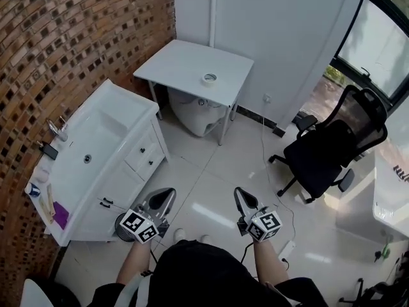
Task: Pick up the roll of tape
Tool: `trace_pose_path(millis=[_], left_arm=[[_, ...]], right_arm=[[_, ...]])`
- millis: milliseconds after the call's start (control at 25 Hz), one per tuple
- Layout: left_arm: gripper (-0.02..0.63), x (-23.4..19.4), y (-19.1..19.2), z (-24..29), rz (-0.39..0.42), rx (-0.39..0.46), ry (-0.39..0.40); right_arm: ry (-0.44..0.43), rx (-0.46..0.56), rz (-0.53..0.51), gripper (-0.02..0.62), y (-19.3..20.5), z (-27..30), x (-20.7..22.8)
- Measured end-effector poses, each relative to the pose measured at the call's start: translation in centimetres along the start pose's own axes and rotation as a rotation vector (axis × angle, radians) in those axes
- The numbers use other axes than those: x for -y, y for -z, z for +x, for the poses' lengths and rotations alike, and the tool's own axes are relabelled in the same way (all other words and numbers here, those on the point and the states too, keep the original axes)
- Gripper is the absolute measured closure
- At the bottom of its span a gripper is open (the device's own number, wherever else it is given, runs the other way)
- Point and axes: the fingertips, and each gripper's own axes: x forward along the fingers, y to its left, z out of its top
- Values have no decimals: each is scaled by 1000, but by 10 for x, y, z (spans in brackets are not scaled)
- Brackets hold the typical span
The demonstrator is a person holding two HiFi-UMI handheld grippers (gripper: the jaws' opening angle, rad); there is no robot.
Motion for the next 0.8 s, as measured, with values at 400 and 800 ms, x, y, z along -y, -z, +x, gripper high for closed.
trace_pose_path(millis=[400,800], left_arm=[[604,-32,-25,26,6,22,119],[604,-74,-30,5,-4,3,145]], right_arm=[[128,43,-23,591,-21,18,-1],[151,39,-34,591,-20,56,-31]])
